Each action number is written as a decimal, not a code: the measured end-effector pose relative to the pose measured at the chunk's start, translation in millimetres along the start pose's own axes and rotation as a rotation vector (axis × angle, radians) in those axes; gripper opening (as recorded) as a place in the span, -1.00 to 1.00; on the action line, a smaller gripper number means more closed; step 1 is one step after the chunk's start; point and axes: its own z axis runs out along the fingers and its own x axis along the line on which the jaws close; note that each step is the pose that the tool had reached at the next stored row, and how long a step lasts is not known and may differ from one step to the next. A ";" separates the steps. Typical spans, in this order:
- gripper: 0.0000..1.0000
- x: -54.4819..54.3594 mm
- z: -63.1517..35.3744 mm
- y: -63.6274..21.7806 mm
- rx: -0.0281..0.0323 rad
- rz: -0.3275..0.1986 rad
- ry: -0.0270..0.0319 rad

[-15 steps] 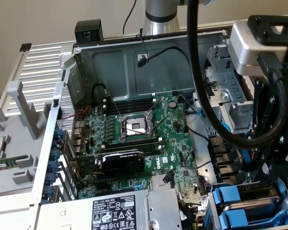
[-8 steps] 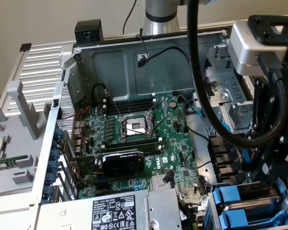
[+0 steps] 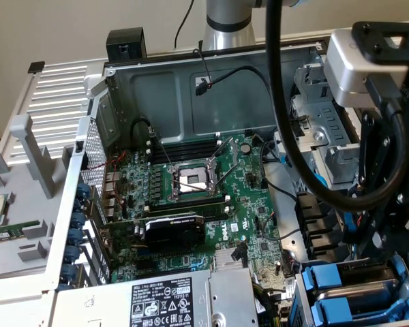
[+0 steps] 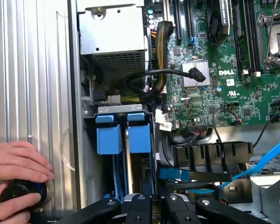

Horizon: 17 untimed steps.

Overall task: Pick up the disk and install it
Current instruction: 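Insert the first disk wire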

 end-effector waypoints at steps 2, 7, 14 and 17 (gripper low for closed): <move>-0.66 -0.1 0.9 -0.1 0.0006 0.001 0.0071; -0.66 -0.5 2.3 0.2 0.0014 -0.001 0.0185; -0.66 -0.5 3.8 0.2 -0.0097 -0.045 0.0225; -0.66 -0.6 5.5 -0.1 -0.0104 -0.046 0.0227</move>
